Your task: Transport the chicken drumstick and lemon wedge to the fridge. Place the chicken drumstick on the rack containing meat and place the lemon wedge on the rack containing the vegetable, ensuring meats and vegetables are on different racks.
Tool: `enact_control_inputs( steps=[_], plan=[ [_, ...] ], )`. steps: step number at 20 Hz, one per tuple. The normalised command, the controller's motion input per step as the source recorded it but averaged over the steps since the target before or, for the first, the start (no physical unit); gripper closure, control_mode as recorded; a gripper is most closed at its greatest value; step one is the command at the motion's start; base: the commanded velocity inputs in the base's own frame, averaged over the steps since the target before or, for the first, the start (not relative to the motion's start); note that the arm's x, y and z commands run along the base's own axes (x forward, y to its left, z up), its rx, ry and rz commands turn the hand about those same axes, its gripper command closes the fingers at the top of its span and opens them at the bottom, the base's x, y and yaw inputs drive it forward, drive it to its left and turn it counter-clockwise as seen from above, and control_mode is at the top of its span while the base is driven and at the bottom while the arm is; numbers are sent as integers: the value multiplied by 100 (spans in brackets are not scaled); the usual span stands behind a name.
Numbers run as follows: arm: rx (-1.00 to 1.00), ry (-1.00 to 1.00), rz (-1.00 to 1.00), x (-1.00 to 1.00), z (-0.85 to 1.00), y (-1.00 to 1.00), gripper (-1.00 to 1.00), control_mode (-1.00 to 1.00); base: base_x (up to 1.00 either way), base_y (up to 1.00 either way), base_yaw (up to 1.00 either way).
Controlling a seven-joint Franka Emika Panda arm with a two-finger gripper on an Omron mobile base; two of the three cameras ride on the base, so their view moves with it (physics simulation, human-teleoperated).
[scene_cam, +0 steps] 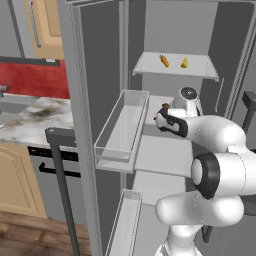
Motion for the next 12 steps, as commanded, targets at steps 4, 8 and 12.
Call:
enact_control_inputs(
  steps=[4,8,12],
  plan=[
    [0,3,0,58,-14,0,100,-100,0,0,0],
    [0,5,0,41,-16,-3,100,-100,0,0,0],
    [0,4,0,38,-31,0,100,-100,0,0,0]
  ],
)
